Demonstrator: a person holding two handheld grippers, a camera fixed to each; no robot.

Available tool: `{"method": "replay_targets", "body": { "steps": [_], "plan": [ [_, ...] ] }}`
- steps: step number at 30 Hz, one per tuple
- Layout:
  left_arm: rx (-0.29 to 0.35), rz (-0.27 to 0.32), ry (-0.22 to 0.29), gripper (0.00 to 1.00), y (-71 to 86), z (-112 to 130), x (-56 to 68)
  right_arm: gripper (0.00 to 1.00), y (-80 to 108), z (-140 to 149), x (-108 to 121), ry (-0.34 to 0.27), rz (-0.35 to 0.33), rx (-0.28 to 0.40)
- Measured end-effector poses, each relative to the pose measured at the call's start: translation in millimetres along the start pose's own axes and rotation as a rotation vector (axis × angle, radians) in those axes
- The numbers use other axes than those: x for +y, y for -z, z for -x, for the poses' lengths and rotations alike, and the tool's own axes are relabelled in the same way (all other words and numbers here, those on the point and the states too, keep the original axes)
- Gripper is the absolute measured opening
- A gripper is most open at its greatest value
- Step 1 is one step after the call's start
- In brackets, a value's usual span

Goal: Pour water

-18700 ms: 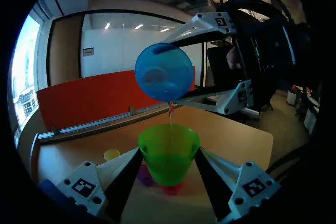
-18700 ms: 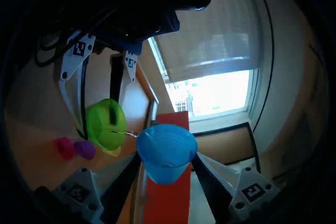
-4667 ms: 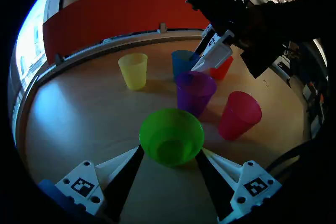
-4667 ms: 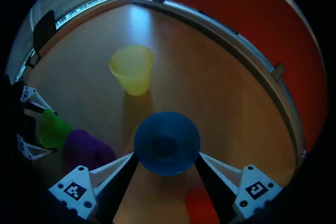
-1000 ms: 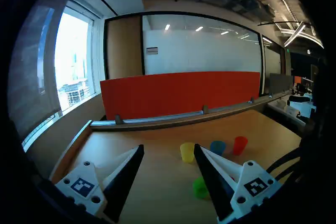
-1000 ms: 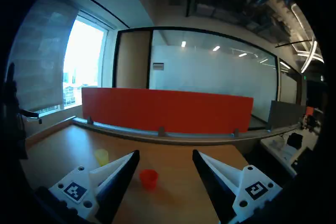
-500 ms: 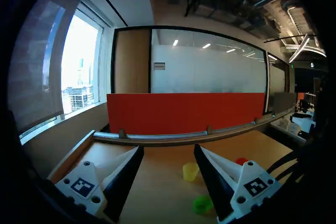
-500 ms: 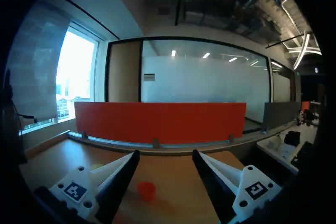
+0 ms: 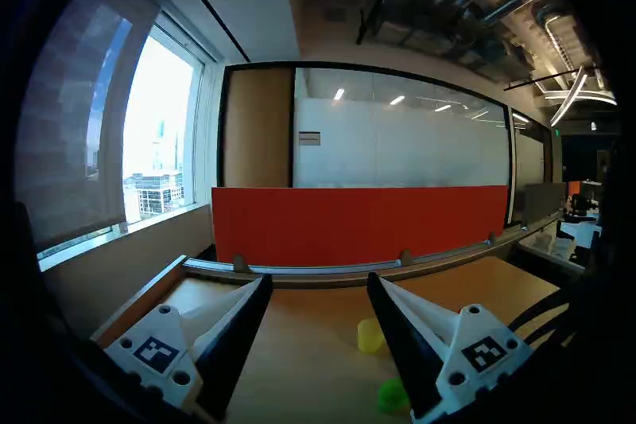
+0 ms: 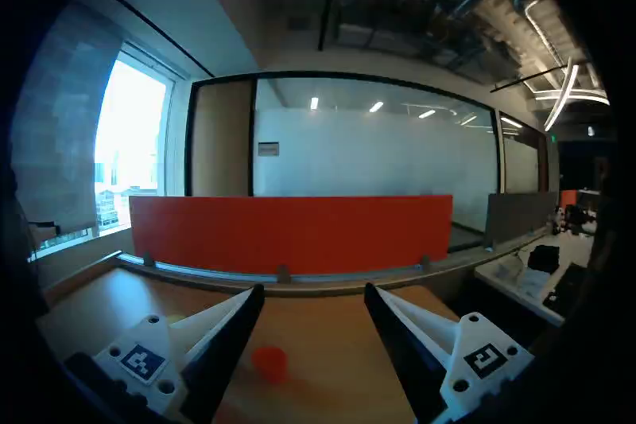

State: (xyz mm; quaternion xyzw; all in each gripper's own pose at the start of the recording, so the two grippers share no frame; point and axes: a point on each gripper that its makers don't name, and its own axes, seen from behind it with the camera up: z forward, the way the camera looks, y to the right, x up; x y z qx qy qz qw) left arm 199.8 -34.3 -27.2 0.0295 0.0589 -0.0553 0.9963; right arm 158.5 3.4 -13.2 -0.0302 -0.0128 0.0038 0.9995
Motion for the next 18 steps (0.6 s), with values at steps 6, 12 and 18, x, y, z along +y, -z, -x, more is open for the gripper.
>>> {"method": "replay_targets", "body": {
  "steps": [6, 12, 18],
  "plan": [
    [0.015, -0.006, -0.022, 0.88, -3.4, 16, -5.7, 0.98, -3.1, 10, -6, 0.009, 0.013, -0.013],
    [0.019, -0.007, -0.026, 0.88, -8.7, 42, -8.0, 0.98, -3.6, 20, -15, 0.013, 0.013, -0.023],
    [0.024, -0.051, -0.026, 0.88, -13.0, 70, -18.9, 0.97, -4.1, 35, -22, 0.033, 0.006, -0.041]
  ]
}}
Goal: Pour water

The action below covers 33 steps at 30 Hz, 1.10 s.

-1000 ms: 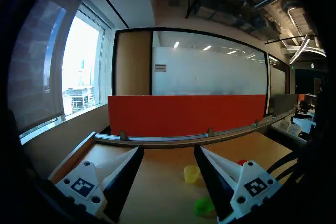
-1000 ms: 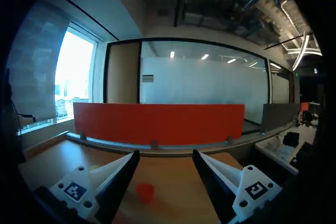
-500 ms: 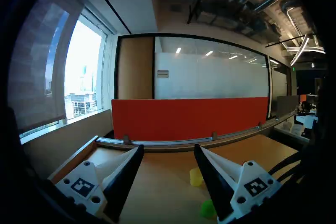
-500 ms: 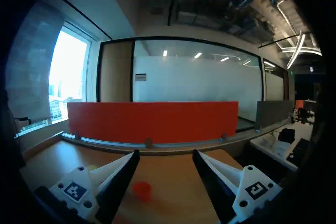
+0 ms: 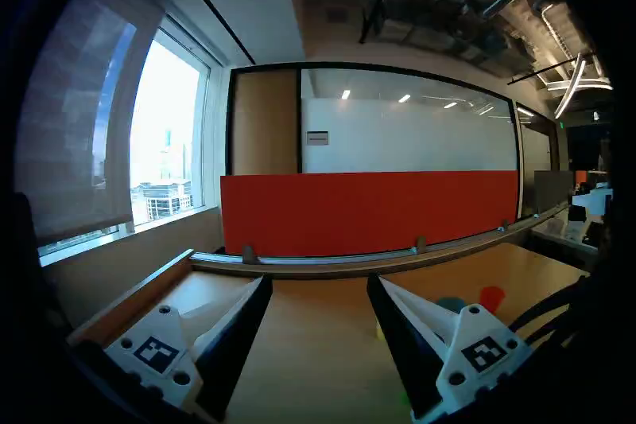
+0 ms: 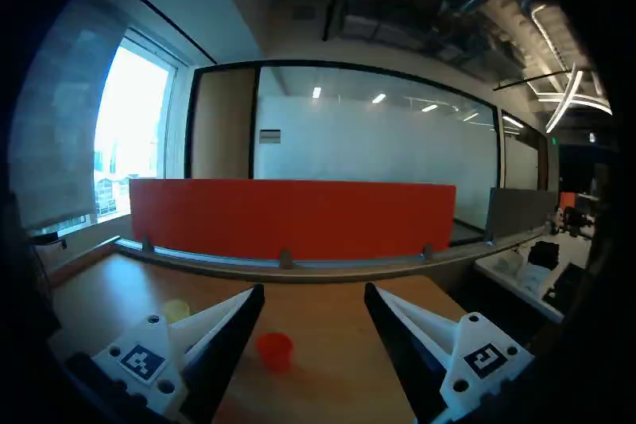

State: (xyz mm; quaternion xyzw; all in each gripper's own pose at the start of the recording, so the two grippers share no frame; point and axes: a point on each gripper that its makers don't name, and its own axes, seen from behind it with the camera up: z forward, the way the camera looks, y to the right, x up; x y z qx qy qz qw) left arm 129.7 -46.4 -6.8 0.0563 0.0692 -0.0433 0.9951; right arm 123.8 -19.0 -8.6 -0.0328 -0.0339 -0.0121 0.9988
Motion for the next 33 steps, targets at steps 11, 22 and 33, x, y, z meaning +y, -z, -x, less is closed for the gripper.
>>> {"method": "replay_targets", "body": {
  "steps": [11, 22, 33],
  "plan": [
    [0.035, -0.026, -0.013, 0.88, 2.7, 32, -4.7, 0.98, -3.1, 8, 6, -0.029, 0.047, 0.019],
    [0.05, -0.039, -0.051, 0.88, 8.7, 72, -6.0, 0.98, -3.9, 21, 4, -0.031, 0.053, 0.02],
    [0.051, -0.045, -0.029, 0.88, 10.0, 108, -7.1, 0.98, -10.2, 42, -4, -0.032, 0.043, 0.011]
  ]
}}
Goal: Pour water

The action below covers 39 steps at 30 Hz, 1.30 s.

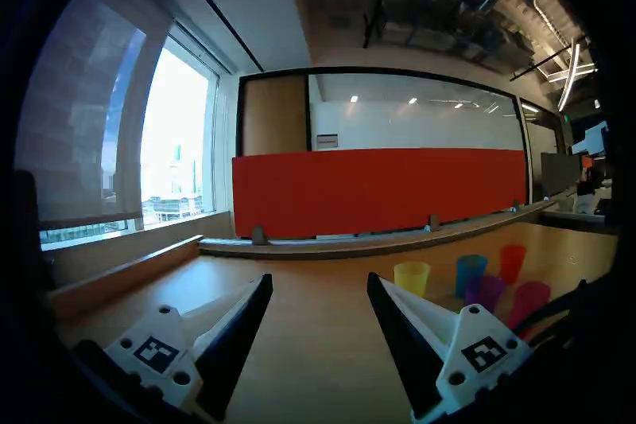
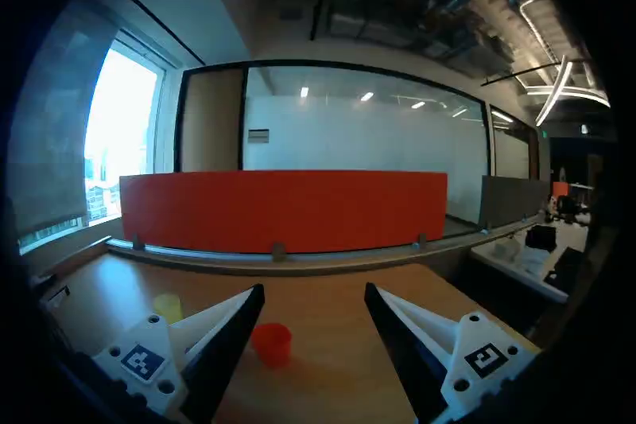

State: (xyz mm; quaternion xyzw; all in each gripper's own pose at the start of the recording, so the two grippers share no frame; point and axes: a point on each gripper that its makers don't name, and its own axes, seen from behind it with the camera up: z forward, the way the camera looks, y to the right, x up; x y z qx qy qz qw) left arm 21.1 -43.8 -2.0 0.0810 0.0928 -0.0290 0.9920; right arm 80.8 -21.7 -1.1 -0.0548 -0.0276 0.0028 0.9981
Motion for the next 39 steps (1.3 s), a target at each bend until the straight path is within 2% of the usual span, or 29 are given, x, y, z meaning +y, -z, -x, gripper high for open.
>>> {"method": "replay_targets", "body": {
  "steps": [12, 21, 39],
  "plan": [
    [-0.037, -0.013, 0.008, 0.88, -2.5, 41, -5.1, 0.98, -1.7, 15, -13, 0.022, -0.032, -0.011],
    [-0.035, -0.016, 0.036, 0.88, -3.3, 43, -10.3, 0.98, -0.3, 14, -10, 0.025, -0.024, -0.014],
    [-0.035, -0.019, 0.034, 0.88, -3.4, 43, -13.3, 0.98, 2.3, 18, -11, 0.018, -0.031, -0.018]
  ]
}}
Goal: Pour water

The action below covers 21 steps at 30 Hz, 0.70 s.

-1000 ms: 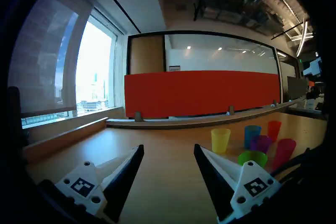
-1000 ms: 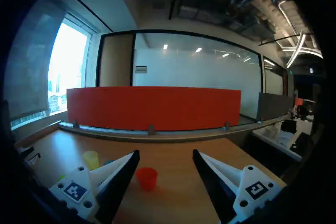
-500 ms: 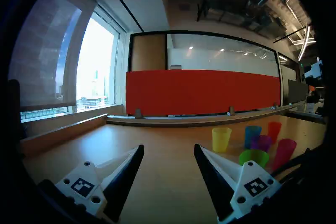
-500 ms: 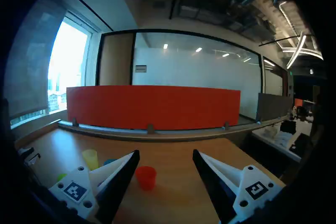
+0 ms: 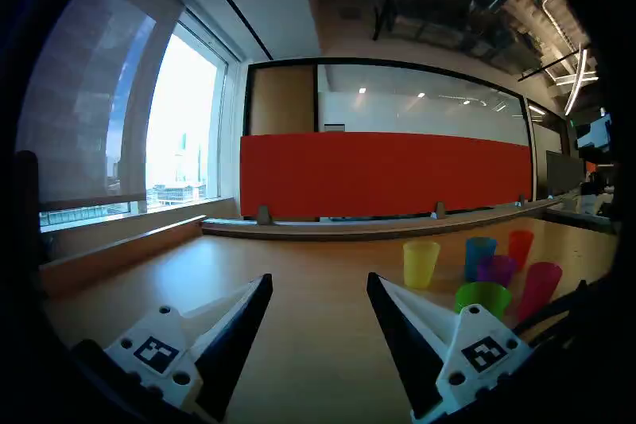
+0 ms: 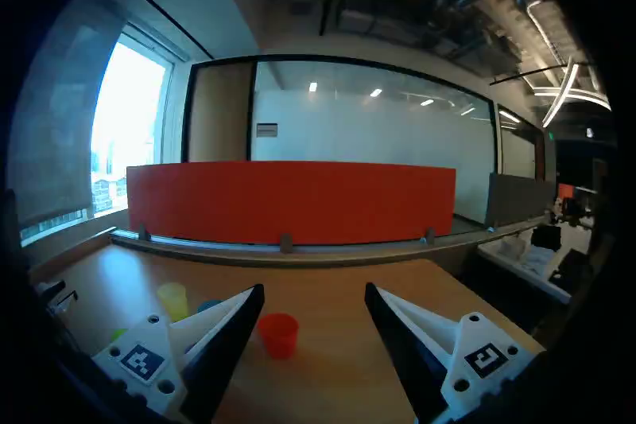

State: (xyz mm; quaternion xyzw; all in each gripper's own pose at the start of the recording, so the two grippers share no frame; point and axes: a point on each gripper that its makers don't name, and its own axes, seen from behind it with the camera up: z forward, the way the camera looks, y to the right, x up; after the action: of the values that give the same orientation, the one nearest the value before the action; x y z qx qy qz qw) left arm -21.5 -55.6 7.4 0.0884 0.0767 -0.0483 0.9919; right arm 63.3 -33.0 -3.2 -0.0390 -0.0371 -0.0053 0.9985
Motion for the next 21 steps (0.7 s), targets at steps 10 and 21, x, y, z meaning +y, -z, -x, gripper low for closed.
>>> {"method": "replay_targets", "body": {
  "steps": [10, 21],
  "plan": [
    [-0.001, 0.0, 0.0, 0.91, -0.7, 2, 1.3, 0.98, -2.2, -4, -2, -0.003, -0.008, 0.02],
    [0.0, -0.001, 0.0, 0.92, -1.5, 6, 2.1, 0.98, -10.1, -22, 3, 0.0, -0.012, 0.094]
  ]
}}
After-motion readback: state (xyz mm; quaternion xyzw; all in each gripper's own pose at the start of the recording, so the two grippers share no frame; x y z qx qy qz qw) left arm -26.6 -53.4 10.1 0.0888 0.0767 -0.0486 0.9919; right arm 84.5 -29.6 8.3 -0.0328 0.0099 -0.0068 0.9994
